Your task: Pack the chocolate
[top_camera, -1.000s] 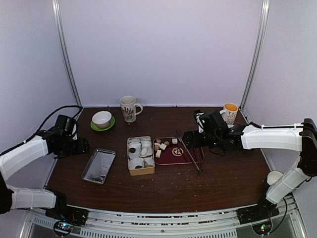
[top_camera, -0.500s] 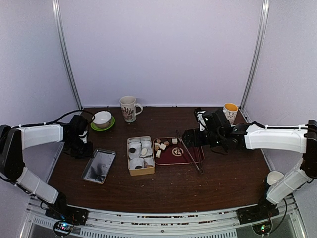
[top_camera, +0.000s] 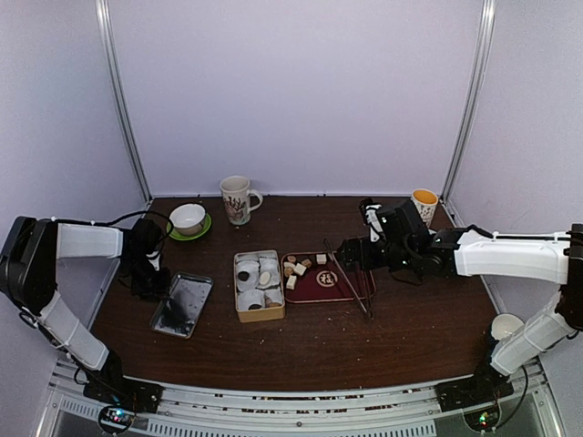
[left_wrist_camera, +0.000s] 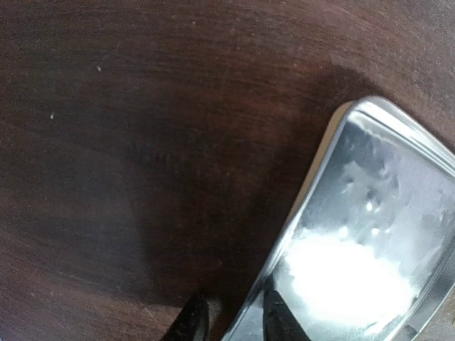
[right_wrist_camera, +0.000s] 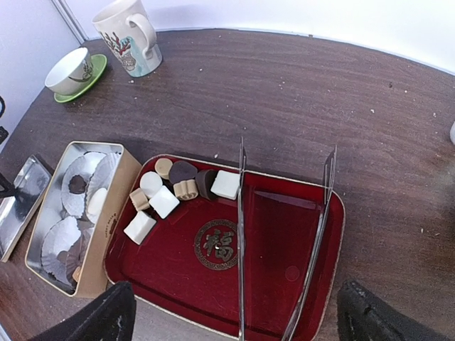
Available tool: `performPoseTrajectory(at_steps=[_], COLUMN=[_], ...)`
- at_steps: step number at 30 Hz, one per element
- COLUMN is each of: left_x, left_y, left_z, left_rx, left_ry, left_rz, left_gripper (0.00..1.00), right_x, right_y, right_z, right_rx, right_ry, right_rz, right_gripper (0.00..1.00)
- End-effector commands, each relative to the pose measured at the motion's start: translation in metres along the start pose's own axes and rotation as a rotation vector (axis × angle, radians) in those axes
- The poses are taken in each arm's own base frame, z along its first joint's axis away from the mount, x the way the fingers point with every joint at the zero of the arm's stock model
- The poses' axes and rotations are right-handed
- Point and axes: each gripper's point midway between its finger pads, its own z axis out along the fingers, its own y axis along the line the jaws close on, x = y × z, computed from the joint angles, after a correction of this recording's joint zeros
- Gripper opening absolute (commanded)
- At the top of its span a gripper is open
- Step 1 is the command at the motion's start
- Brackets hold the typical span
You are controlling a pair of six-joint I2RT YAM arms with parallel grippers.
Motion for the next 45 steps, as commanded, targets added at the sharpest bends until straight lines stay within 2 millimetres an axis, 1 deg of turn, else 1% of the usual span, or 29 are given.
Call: performPoseTrajectory(at_steps=[1,5,6,9,10,11,14,17,20,22,25,31,32,36,40,43,45], left_x=[-0.002,-0.002,-0.001,-0.002,-0.003,-0.003,-0.009,-0.016,-0.02,-0.022,-0.024,-0.022,-0.021,-0.021,-0.022,-0.02,-0.021], left_y=[-0.005,-0.006,-0.006,-0.01,-0.012,-0.014,-0.015,-0.018,-0.028,-0.037,-0.056,-0.106,-0.112,-0.132,-0.157,-0.178,-0.188], left_z=[0.004,0.005,0.005,0.005,0.004,0.001,-0.015,-0.039,-0.063,-0.079,-0.104,-0.155,-0.162,-0.179,-0.191,-0.198,-0.201], left_rx=[0.047,0.054,0.059,0.08,0.089,0.097,0.115,0.146,0.217,0.277,0.404,0.767,0.812,0.886,0.939,0.971,0.985], left_ry=[0.015,0.026,0.031,0.034,0.033,0.029,-0.035,-0.115,-0.184,-0.222,-0.281,-0.38,-0.394,-0.44,-0.489,-0.518,-0.533], left_rz=[-0.015,-0.013,-0.012,0.002,0.01,0.016,0.019,0.014,0.023,0.036,0.067,0.137,0.143,0.178,0.228,0.258,0.268], left_gripper=[0.24,0.23,0.21,0.02,0.0,0.0,0.0,0.0,0.0,0.0,0.0,0.0,0.0,0.0,0.0,0.0,0.0], right_x=[-0.005,-0.004,-0.004,-0.006,-0.007,-0.008,-0.01,-0.012,-0.013,-0.015,-0.015,-0.017,-0.017,-0.016,-0.01,-0.008,-0.005], right_y=[-0.003,-0.003,-0.003,-0.001,-0.001,-0.001,0.001,0.005,0.012,0.02,0.031,0.054,0.058,0.083,0.115,0.138,0.152], right_z=[-0.007,-0.01,-0.011,-0.014,-0.015,-0.016,-0.019,-0.022,-0.023,-0.024,-0.026,-0.033,-0.035,-0.044,-0.055,-0.063,-0.066], right_rx=[-0.009,-0.012,-0.014,-0.025,-0.027,-0.031,-0.041,-0.064,-0.104,-0.145,-0.208,-0.337,-0.363,-0.492,-0.608,-0.68,-0.727], right_ry=[-0.022,-0.023,-0.025,-0.031,-0.034,-0.037,-0.041,-0.042,-0.043,-0.04,-0.033,-0.018,-0.015,0.009,0.038,0.046,0.053], right_rz=[0.011,0.012,0.014,0.012,0.011,0.01,0.008,0.009,0.017,0.022,0.028,0.045,0.052,0.084,0.1,0.098,0.097], right_gripper=[0.99,0.99,0.99,0.99,0.99,0.99,0.99,0.99,0.99,0.99,0.98,0.95,0.94,0.92,0.88,0.83,0.77])
